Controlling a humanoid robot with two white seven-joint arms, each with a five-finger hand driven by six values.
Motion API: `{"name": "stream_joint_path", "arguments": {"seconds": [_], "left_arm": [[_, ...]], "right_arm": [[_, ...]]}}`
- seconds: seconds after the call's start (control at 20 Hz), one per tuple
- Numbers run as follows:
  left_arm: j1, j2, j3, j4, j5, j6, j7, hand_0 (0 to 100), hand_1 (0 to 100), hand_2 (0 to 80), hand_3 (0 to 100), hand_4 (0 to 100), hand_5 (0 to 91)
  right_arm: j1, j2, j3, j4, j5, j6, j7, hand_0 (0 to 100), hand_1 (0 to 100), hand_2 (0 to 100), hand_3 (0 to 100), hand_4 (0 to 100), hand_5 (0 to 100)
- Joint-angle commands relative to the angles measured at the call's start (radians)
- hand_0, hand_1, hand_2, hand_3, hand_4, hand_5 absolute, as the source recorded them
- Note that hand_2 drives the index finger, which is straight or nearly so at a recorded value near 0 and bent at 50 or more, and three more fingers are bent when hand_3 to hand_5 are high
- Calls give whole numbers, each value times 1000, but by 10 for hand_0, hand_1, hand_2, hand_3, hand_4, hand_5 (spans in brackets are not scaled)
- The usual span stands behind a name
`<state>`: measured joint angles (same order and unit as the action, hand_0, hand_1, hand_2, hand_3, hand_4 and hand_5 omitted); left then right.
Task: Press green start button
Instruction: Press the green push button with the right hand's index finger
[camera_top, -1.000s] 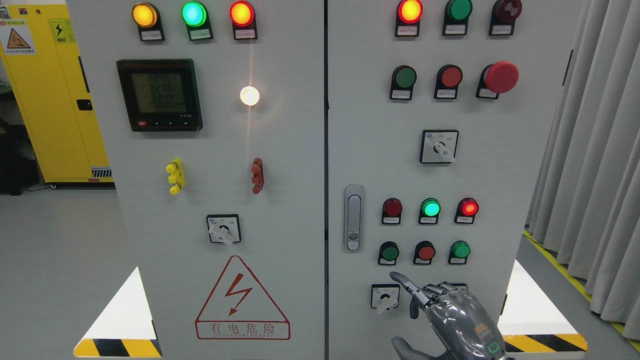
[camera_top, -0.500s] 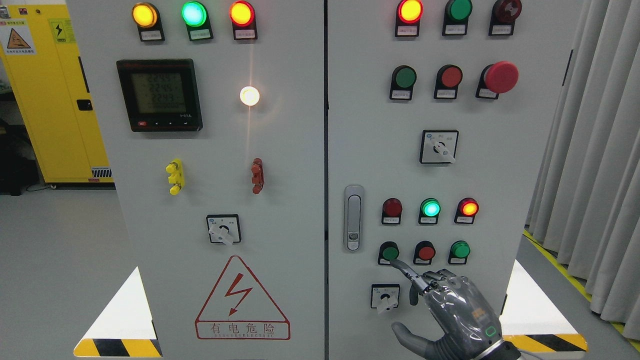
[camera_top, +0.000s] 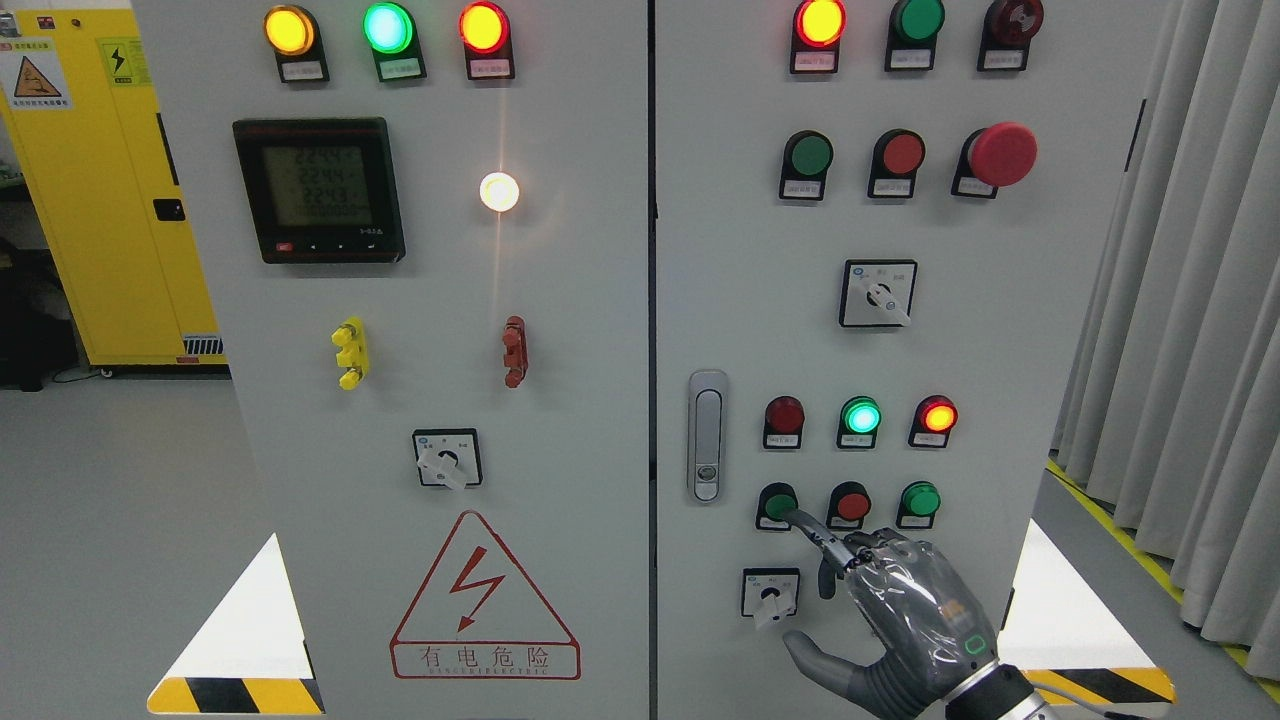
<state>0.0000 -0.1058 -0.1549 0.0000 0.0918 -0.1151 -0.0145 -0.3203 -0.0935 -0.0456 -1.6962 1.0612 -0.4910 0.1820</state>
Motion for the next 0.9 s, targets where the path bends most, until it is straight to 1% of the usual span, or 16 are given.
{"name": "stream_joint_path", "arguments": {"seconds": [0.0,0.35,0.6,0.8,0.85], "left_arm": [[-26,0,0,-28,0,0,1,120,556,0,0,0,0],[-26,0,0,-28,0,0,1,120,556,0,0,0,0],[-26,0,0,-28,0,0,1,120,556,0,0,0,0],[-26,0,0,-28,0,0,1,120,556,0,0,0,0],[-26,0,0,-28,0,0,1,120,556,0,0,0,0]], "right_arm": [[-11,0,1,40,-1,12,7,364,588,0,675,657,489],[-25,0,0,55,-3,38,8,365,587,0,671,654,485],[-26,0,0,55,-6,40,8,366,587,0,670,652,483],[-11,11,-11,32,-15,32,2,366,586,0,669,651,482],[4,12,-14,14,-21,31,4,367,586,0,668,651,482]]}}
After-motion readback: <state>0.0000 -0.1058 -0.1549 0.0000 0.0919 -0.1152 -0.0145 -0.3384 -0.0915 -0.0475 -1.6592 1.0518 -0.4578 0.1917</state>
